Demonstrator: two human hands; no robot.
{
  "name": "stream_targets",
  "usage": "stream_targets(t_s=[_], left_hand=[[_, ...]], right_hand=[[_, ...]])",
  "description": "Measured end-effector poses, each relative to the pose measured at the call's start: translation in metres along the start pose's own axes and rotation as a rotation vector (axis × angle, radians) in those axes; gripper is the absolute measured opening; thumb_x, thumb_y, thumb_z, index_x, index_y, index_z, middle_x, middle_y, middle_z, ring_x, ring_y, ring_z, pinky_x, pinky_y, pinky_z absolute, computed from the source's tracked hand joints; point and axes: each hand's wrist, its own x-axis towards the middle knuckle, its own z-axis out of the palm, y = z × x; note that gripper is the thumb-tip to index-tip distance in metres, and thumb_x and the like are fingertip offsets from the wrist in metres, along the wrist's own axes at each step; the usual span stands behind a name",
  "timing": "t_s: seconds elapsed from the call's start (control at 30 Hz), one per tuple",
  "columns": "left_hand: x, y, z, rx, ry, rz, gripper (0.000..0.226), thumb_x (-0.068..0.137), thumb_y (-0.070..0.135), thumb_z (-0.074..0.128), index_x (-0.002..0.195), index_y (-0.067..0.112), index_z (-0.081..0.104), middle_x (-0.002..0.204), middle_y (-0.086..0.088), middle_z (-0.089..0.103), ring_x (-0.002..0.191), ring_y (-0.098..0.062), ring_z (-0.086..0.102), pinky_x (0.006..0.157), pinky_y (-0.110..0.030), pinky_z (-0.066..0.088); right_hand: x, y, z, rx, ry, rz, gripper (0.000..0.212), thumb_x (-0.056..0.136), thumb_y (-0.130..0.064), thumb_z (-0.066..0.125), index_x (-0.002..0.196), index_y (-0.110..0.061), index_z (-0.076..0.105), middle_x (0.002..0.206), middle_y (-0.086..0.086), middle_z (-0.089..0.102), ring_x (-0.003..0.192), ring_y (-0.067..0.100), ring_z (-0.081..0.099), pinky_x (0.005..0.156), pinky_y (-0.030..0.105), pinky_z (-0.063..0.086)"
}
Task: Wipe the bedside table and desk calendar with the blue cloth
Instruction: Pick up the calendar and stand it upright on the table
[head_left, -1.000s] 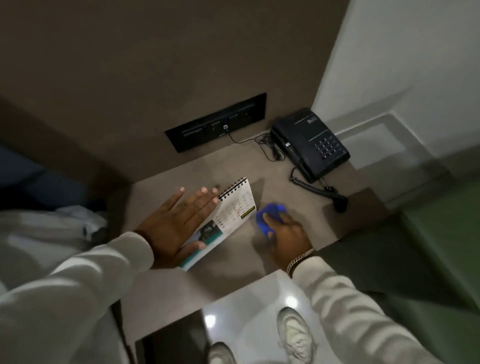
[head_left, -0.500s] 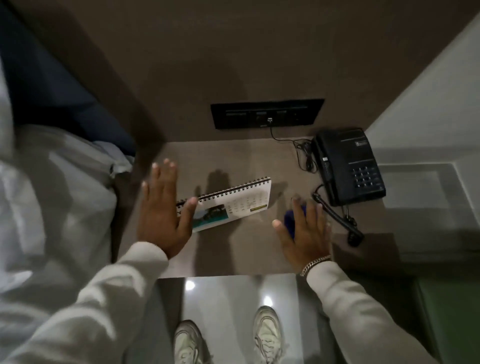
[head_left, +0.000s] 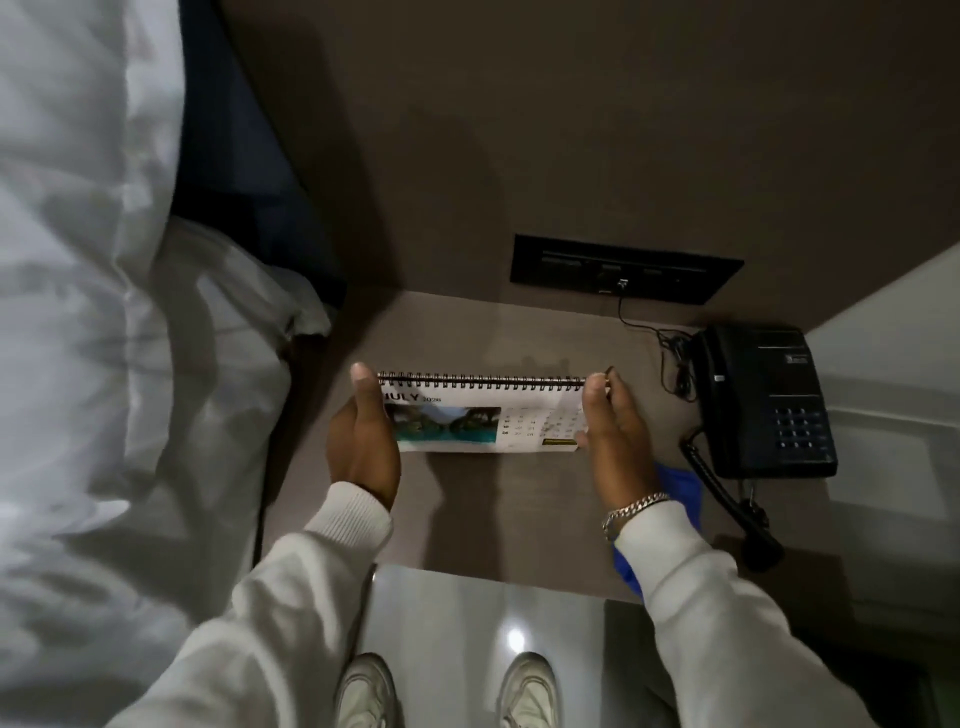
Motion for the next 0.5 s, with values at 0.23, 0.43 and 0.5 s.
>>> stream_targets(t_s=[0.23, 0.43, 0.5], left_hand=[[0.07, 0.054, 0.021, 0.039, -0.142, 0.032, 0.105, 0.053, 0.089, 0.034, 0.126, 0.02, 0.064, 0.134, -0.005, 0.065, 0.121, -0.022, 0.06, 0.102, -0.048, 0.05], [0.112, 0.052, 0.038, 0.097, -0.177, 0.066, 0.091, 0.053, 0.091, 0.035, 0.107, 0.029, 0.072, 0.127, -0.006, 0.068, 0.118, -0.029, 0.063, 0.1, -0.048, 0.053], [0.125, 0.049, 0.039, 0.139, -0.194, 0.087, 0.076, 0.056, 0.092, 0.034, 0.089, 0.036, 0.073, 0.126, -0.006, 0.069, 0.12, -0.031, 0.062, 0.106, -0.052, 0.047]], right_hand=[[0.056, -0.039, 0.022, 0.136, -0.023, -0.065, 0.084, 0.079, -0.068, 0.052, 0.149, -0.03, 0.025, 0.154, 0.002, 0.041, 0.137, 0.02, 0.043, 0.112, 0.05, 0.04], [0.08, -0.042, 0.044, 0.231, -0.025, -0.019, 0.099, 0.072, -0.071, 0.06, 0.15, -0.037, 0.01, 0.161, -0.003, 0.023, 0.143, 0.019, 0.034, 0.113, 0.049, 0.038], [0.084, -0.043, 0.046, 0.172, -0.024, -0.016, 0.107, 0.062, -0.078, 0.059, 0.149, -0.04, 0.01, 0.162, -0.003, 0.02, 0.144, 0.02, 0.032, 0.115, 0.051, 0.035]])
